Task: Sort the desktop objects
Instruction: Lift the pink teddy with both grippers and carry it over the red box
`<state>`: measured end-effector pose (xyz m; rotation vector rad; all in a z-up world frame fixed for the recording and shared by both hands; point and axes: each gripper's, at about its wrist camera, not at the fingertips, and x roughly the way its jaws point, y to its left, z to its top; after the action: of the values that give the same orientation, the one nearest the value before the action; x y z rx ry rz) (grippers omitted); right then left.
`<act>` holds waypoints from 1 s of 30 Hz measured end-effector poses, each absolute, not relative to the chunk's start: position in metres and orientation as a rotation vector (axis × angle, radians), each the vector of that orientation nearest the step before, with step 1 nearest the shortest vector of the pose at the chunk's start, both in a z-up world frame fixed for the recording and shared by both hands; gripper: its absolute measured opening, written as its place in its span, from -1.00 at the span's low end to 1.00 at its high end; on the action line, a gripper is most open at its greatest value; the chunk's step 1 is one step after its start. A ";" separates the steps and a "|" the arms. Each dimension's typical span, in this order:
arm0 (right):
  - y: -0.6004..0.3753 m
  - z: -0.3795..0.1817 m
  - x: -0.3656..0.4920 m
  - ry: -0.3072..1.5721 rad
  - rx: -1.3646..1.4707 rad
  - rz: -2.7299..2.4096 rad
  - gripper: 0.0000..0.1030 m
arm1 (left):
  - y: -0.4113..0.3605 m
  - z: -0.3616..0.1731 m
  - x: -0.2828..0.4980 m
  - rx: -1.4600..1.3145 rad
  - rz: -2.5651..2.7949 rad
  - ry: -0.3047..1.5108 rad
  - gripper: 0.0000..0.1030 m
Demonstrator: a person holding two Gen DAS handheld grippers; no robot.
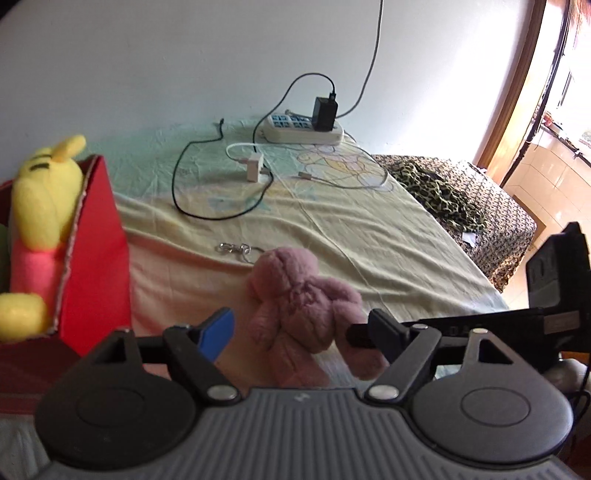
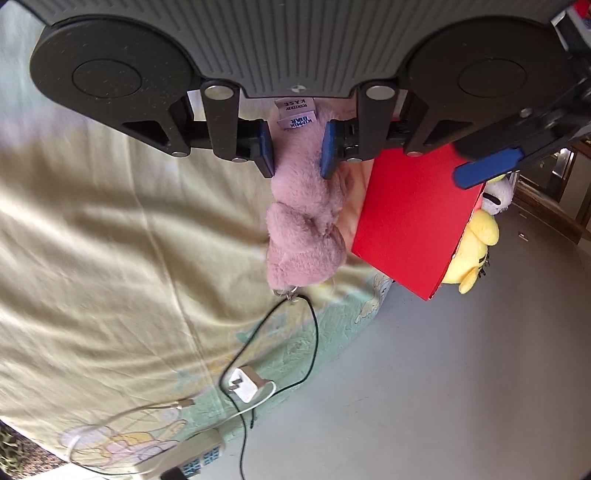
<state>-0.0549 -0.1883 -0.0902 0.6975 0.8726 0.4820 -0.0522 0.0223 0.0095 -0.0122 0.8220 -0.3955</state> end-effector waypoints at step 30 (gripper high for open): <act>-0.217 -0.082 -0.077 0.883 0.834 0.409 -0.43 | -0.006 -0.027 -0.054 -0.025 -0.624 0.971 0.33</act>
<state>-0.0769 -0.2167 -0.0822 0.8340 0.8835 0.4091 -0.0535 -0.0060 -0.0272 -0.0245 0.9711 -0.6244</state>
